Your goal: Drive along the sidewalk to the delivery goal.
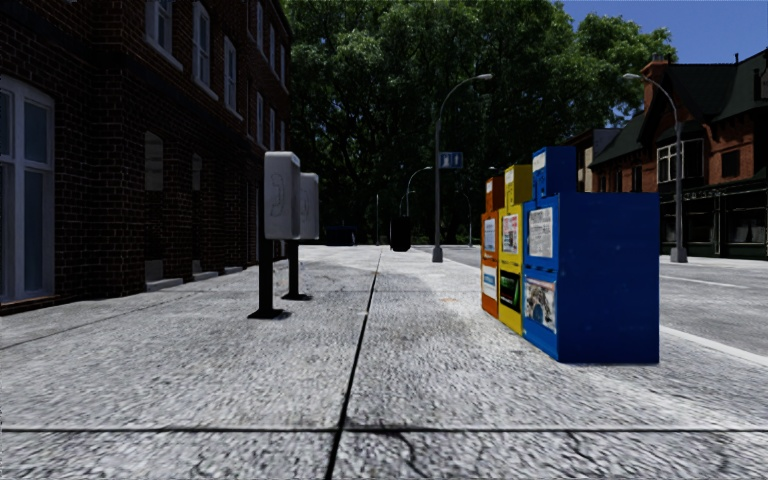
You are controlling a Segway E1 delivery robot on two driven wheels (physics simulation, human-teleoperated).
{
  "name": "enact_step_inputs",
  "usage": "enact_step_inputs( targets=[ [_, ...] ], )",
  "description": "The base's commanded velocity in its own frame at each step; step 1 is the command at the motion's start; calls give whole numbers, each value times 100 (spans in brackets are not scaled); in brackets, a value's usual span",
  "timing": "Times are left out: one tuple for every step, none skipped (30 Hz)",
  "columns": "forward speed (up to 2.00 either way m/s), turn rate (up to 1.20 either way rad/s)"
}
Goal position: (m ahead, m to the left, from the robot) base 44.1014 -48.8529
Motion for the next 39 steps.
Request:
enact_step_inputs(
  targets=[
    [200,0],
    [200,0],
    [200,0],
    [200,0],
    [200,0],
    [200,0],
    [200,0],
    [200,0],
    [200,0],
    [200,0],
    [200,0],
    [200,0],
    [200,0],
    [200,0],
    [200,0],
    [200,0],
    [200,0],
    [200,0],
    [200,0],
    [200,0],
    [200,0],
    [200,0],
    [200,0],
    [200,0],
    [200,0],
    [200,0],
    [200,0],
    [200,0],
    [200,0],
    [200,0],
    [200,0],
    [200,0],
    [200,0],
    [200,0],
    [200,0],
    [200,0],
    [200,0],
    [200,0],
    [200,0]
  ],
)
